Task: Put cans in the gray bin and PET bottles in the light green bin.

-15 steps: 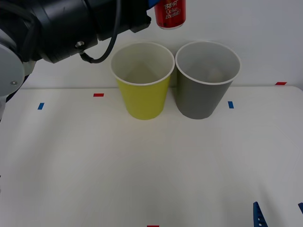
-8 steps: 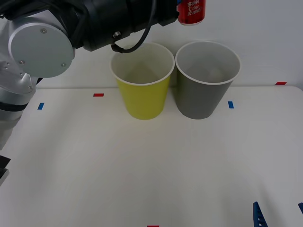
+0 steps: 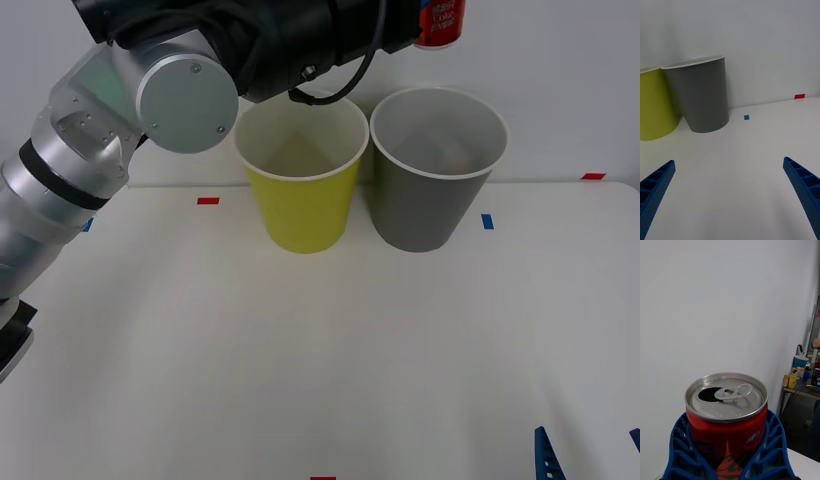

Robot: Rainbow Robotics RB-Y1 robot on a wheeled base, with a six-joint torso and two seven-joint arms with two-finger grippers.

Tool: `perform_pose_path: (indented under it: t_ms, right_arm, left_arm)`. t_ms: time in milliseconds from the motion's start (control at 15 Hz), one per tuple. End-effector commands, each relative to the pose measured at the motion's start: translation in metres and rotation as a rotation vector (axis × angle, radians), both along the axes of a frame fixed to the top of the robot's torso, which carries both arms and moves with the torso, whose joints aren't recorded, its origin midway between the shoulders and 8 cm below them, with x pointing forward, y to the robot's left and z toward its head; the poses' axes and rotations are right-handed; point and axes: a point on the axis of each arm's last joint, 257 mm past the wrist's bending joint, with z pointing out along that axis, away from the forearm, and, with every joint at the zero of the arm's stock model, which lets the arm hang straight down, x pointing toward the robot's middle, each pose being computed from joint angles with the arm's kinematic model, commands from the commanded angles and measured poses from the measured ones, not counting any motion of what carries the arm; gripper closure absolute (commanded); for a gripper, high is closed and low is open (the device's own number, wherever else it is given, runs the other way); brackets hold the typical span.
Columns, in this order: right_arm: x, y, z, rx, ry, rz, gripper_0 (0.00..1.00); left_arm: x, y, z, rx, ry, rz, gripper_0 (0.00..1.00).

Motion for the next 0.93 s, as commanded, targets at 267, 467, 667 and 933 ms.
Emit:
perform_pose_path:
  t_ms: [267, 467, 667, 933]
  right_arm:
    - [0.000, 0.000, 0.000, 0.000, 0.000, 0.000, 0.00]
    - [0.000, 0.000, 0.000, 0.000, 0.000, 0.000, 0.00]
    - [0.000, 0.000, 0.000, 0.000, 0.000, 0.000, 0.00]
    - [0.000, 0.000, 0.000, 0.000, 0.000, 0.000, 0.00]
  left_arm:
    - [0.025, -0.006, -0.014, 0.020, -0.020, 0.046, 1.00]
    - [0.028, -0.009, -0.016, 0.024, -0.024, 0.053, 1.00]
    - [0.028, -0.010, -0.014, 0.022, -0.036, 0.056, 1.00]
    - [0.037, -0.010, -0.012, -0.007, -0.041, 0.073, 1.00]
